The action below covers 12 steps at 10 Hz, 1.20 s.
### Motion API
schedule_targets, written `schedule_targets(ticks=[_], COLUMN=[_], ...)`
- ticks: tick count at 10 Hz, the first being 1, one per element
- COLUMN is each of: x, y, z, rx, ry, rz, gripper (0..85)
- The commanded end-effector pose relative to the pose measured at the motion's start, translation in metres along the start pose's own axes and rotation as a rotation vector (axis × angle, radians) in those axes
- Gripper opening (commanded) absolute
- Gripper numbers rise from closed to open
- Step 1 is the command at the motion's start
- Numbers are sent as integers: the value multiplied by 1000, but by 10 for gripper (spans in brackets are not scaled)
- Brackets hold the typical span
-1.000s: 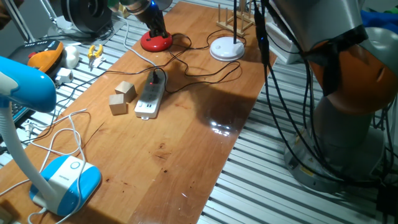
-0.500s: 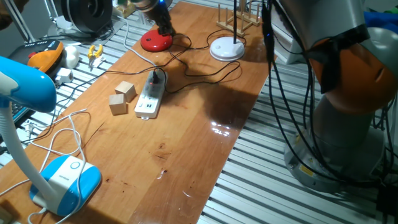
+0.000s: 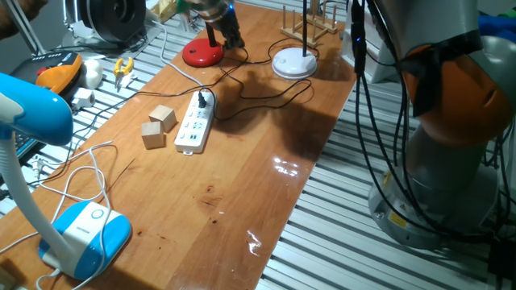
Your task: Plug in the power cord of the desk lamp, turn on the socket, and light up the desk lamp
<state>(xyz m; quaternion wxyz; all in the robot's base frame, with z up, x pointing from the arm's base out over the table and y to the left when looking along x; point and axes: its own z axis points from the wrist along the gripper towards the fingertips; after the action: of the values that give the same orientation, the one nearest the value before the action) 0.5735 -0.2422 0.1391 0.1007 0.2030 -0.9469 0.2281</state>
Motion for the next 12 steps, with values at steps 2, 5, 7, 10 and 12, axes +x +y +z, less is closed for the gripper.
schedule_targets(ticks=[2,5,7,10,12], x=[6,17,23,35,41], y=[-2,-4,-3,-8,-15], z=[11,28,39,53,62], rx=[7,23,27,41,42], ry=[12,18,16,18,19], rz=[1,3,3,5,5], gripper=[0,0,0,0,0])
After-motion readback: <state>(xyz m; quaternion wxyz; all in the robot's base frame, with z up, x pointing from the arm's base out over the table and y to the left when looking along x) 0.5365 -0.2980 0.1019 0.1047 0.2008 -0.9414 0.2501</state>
